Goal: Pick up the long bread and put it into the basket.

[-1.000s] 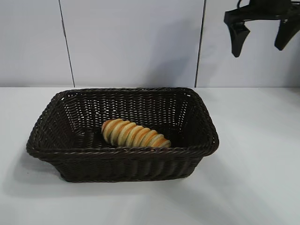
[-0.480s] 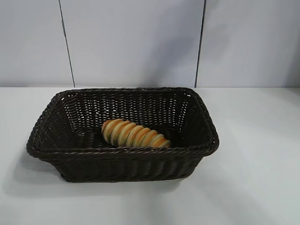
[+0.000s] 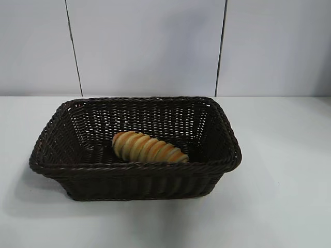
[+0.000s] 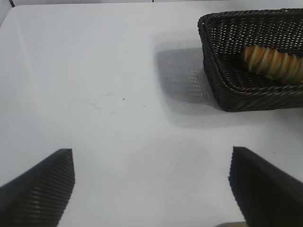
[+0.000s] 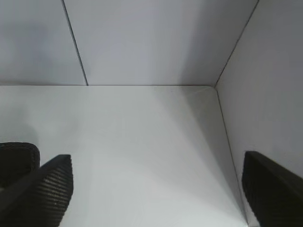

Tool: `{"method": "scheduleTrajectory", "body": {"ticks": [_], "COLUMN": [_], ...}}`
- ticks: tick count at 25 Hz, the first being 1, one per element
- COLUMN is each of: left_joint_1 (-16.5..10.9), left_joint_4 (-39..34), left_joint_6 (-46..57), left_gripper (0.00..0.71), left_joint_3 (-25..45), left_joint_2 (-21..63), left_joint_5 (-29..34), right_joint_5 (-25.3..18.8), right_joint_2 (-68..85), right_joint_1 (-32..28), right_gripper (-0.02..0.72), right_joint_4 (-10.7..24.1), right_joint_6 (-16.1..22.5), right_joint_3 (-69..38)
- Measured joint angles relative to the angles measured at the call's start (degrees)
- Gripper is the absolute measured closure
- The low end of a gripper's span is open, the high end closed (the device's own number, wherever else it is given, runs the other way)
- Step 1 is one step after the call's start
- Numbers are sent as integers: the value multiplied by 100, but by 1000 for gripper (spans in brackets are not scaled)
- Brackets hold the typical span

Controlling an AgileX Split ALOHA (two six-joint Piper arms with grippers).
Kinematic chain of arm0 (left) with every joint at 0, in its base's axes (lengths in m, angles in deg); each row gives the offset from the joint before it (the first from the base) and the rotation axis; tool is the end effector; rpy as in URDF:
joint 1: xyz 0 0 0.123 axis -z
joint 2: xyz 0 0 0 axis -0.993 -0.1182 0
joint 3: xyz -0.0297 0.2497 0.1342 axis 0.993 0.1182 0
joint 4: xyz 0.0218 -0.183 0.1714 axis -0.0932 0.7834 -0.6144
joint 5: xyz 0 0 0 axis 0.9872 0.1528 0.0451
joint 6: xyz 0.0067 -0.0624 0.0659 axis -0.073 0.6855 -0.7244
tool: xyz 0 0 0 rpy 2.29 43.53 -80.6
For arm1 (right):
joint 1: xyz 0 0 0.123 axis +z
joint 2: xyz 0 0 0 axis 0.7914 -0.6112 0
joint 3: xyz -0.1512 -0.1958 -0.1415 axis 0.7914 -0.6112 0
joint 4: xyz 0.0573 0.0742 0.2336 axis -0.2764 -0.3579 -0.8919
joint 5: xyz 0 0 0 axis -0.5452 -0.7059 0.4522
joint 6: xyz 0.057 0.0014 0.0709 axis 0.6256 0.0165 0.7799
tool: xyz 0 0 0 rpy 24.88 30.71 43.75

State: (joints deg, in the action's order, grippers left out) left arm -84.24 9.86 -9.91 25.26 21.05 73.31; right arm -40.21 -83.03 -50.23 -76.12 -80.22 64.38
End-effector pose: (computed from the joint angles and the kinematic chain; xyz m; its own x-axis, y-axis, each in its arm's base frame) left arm -0.0087 -0.0095 0.2688 -0.5043 0.0907 -0.8588 0.1224 0.9919 0.0329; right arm 0.0746 -0.0177 0.5063 -0.4194 -0.0774 -0.9045 0.1425 0.9784 -0.1498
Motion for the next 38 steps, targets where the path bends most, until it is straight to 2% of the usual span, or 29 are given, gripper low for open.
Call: {"method": "scheduleTrajectory", "body": {"ticks": [3, 7, 16, 18, 28, 38], "left_joint_1": [0, 0, 0, 0, 0, 0], "left_joint_4": [0, 0, 0, 0, 0, 0], "left_joint_6": [0, 0, 0, 0, 1, 1], "left_gripper": [67, 67, 67, 67, 67, 67], "left_joint_3": [0, 0, 0, 0, 0, 0], "left_joint_2": [0, 0, 0, 0, 0, 0], "left_joint_5": [0, 0, 0, 0, 0, 0], "right_joint_5": [314, 471, 482, 481, 463, 224], "right_joint_2": [568, 1206, 2671, 3012, 4603, 4668], "right_joint_1": [0, 0, 0, 0, 0, 0], "right_gripper": [8, 9, 9, 9, 8, 8], "right_joint_4": [-19, -139, -1191, -1321, -1388, -1566], "right_joint_6": [35, 54, -51, -101, -136, -136], "right_joint_3": [-510, -1279, -2999, -3276, -4416, -5141]}}
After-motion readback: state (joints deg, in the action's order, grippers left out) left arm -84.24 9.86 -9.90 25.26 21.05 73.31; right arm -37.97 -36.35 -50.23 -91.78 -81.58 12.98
